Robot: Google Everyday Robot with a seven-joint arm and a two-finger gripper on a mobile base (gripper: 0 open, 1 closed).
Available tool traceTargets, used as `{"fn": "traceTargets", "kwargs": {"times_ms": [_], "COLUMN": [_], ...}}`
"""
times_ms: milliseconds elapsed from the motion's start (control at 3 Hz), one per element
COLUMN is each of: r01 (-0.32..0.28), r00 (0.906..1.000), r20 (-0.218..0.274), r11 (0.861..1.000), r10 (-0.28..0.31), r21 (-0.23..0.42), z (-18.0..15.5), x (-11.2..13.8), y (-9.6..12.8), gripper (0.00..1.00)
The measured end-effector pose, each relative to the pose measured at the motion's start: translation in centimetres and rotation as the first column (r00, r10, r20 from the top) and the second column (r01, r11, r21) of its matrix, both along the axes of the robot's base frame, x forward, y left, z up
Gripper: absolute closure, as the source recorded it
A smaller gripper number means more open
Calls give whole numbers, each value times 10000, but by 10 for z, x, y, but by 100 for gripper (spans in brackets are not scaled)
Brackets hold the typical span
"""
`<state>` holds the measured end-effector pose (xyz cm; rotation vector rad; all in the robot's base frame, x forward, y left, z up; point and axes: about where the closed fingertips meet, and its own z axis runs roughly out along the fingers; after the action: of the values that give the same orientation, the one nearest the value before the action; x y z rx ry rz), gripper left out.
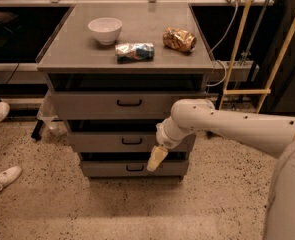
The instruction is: Open middle drawer
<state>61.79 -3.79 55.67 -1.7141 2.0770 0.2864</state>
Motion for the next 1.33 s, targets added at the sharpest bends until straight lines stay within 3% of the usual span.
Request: {"fn": "traceTargets", "kwargs": {"times_ms": [333, 667, 1000, 1333], "r01": [556, 738, 739, 1102], "r00": [9932, 9866, 9866, 9894], "r20": [1020, 1429, 1428, 882], "r11": [9984, 9964, 9964, 9921], "r10": [-565, -791, -792, -1153], "r21": [114, 425, 426, 608], "z": [-19, -13, -13, -48], "x": [36, 49, 49, 50], "y": [20, 27, 27, 18], "gripper": [0, 0, 0, 0]}}
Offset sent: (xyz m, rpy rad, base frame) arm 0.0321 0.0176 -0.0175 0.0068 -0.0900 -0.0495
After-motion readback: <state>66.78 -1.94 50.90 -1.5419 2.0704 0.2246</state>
